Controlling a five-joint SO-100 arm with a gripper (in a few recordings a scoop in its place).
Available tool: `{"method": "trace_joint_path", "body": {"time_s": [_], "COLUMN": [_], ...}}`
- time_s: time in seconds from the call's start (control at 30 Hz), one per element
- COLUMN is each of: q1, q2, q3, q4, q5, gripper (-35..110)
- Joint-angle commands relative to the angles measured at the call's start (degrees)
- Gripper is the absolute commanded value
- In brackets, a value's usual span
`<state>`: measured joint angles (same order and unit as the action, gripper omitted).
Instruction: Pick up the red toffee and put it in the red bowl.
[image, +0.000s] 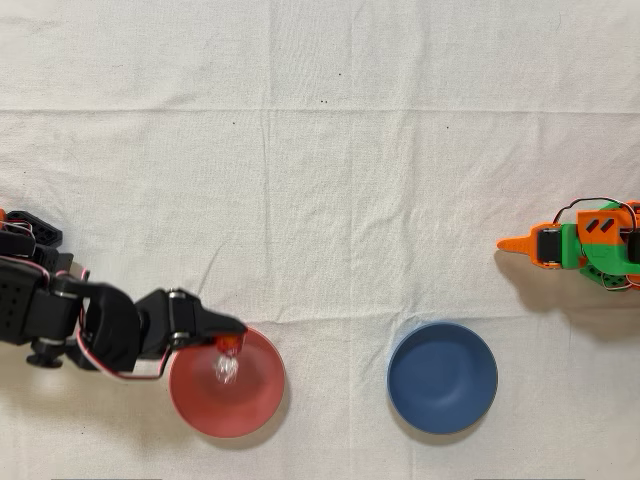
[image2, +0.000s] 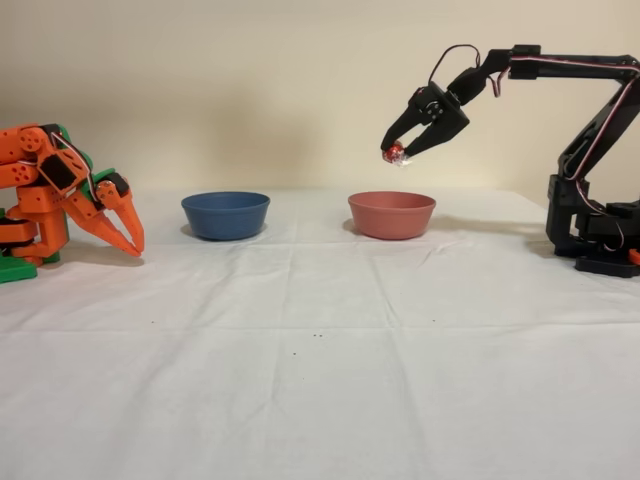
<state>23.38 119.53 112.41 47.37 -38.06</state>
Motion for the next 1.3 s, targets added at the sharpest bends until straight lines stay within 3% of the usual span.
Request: {"method": "trace_joint_path", "body": {"time_s": [0.0, 0.43, 0.8, 1.27], "q1": [5.89, 12.22, 11.95, 12.04], "q2": [-0.18, -3.6, -4.48, -5.1], "q3": [-3.16, 6.68, 7.38, 4.48], "q4": [-3.34, -14.24, -15.38, -12.3], "q5": [-2.02, -5.54, -4.92, -3.43], "gripper": [6, 7, 8, 27]}}
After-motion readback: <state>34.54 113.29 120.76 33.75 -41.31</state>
